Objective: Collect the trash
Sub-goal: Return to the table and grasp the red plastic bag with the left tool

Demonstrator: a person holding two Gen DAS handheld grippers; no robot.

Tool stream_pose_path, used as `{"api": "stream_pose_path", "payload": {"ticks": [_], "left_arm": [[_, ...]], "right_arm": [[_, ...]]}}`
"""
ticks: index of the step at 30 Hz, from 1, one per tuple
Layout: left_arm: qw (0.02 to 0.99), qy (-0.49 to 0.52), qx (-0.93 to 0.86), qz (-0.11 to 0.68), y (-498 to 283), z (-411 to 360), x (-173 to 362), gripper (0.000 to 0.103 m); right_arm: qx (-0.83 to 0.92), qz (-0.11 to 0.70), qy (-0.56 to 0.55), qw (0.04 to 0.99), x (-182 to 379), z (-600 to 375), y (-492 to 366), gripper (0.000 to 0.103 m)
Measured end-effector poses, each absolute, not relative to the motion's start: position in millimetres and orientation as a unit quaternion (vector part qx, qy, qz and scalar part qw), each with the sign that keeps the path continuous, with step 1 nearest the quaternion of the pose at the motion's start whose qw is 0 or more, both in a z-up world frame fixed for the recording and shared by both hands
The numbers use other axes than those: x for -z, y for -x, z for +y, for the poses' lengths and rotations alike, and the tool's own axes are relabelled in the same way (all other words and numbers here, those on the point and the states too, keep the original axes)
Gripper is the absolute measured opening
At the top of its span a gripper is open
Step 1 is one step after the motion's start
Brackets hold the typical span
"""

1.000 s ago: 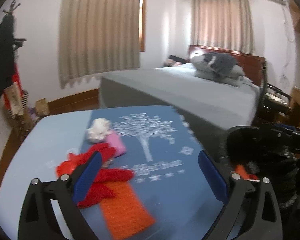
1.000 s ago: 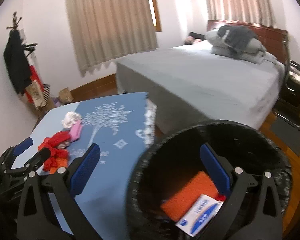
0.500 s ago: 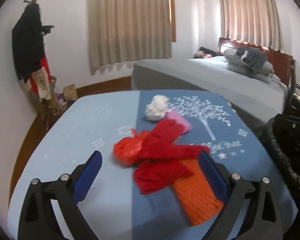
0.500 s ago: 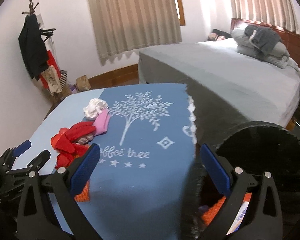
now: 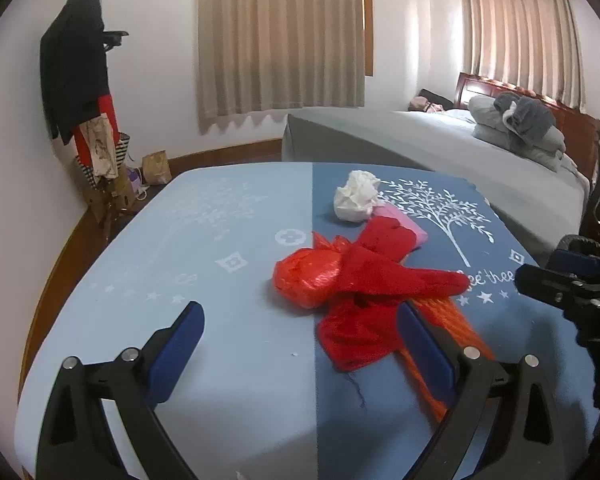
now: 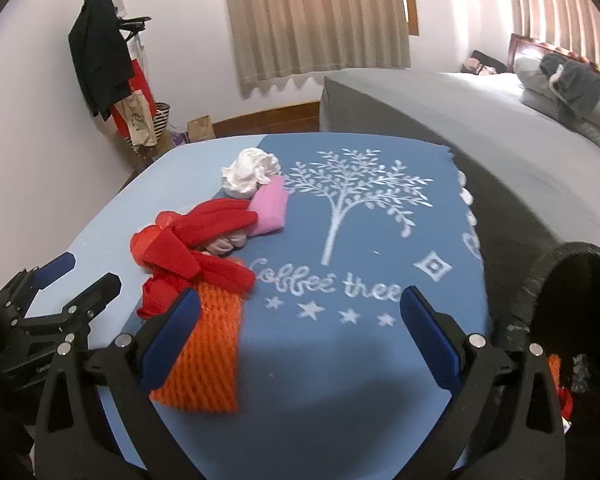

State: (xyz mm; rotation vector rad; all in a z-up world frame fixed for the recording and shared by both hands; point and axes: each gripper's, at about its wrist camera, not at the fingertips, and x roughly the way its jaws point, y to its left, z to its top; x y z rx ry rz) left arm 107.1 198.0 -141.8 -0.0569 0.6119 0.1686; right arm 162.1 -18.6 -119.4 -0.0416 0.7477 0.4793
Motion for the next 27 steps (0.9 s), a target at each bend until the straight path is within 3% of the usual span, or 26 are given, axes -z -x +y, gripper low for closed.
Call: {"api": "stream_pose_path", "payload": {"ticks": [8, 26, 27], "left_arm": [[0.948, 0.049, -0.089, 0.301, -133.5, 218.8, 142.3, 0.081], [0.922, 0.055, -0.055, 0.379, -183.4, 216.8, 167.9, 0.081], [0.921, 0.054, -0.051, 0.382, -184.4, 215.6, 169.1, 0.073]], "right_arm": [[-0.220, 0.355, 0.026, 0.908, 116.6, -16.5, -175.9, 0.097], [-0.223, 0.361, 0.030, 0.905, 122.7, -3.3, -191.2, 0.097], [-0.223, 0.361, 0.030, 0.905, 122.8, -3.4, -191.2, 0.097]]}}
